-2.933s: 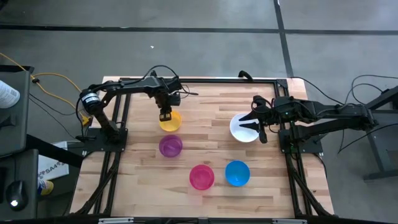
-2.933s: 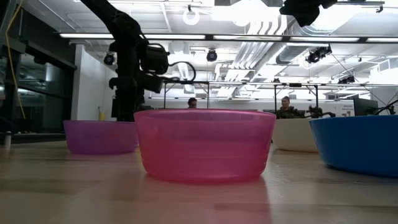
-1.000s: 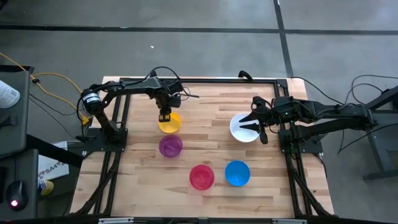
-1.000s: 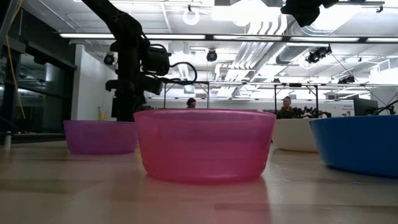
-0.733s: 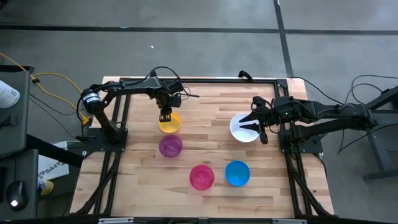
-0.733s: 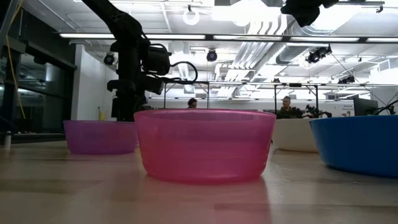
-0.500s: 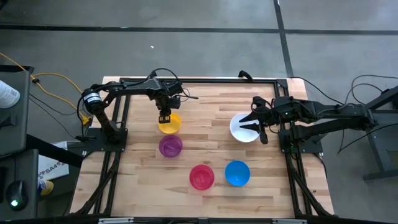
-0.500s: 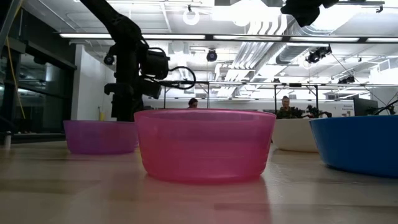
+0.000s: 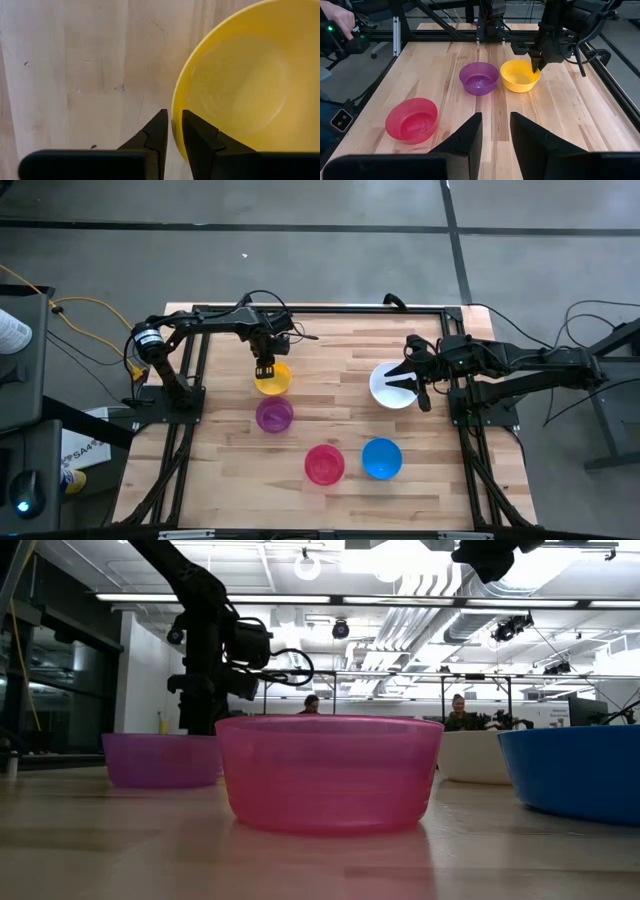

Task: Nest bowls inside each other
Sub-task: Stack the yellow bowl on top of the white bowl

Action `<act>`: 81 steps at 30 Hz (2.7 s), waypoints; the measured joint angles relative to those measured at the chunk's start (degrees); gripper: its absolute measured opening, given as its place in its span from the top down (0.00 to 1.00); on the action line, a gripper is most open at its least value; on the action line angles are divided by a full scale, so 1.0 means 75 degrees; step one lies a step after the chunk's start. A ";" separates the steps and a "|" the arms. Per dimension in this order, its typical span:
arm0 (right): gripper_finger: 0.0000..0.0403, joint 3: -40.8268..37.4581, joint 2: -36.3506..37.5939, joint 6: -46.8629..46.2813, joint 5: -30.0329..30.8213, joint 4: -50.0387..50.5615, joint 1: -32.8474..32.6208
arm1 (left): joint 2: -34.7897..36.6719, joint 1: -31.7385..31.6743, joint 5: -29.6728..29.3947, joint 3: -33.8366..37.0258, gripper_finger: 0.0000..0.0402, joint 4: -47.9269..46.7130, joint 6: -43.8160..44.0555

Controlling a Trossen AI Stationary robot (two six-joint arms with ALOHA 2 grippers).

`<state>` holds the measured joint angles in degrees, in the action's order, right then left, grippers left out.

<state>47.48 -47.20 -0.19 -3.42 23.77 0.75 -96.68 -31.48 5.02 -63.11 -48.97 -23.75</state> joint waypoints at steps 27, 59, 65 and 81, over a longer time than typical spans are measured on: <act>0.77 0.0000 -0.0003 -0.0005 0.0000 0.0000 0.0001 | 0.0003 0.0000 0.0184 -0.1477 1.00 -0.0633 0.0000; 0.77 0.0000 -0.1588 0.0388 -0.0976 -0.0807 0.0000 | -0.3015 0.0863 0.1051 -0.6880 1.00 -0.3267 0.0028; 0.77 0.0000 -0.1670 0.0434 -0.0995 -0.0959 0.0001 | -0.3144 0.1026 0.1079 -0.7443 1.00 -0.3480 0.0031; 0.77 0.0001 -0.2281 0.0395 -0.1620 -0.1715 -0.0036 | -0.3147 0.1298 0.1411 -0.8125 1.00 -0.3734 0.0807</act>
<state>47.50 -64.31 2.78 -15.57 10.91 0.48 -120.29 -21.75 15.60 -124.05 -76.97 -17.69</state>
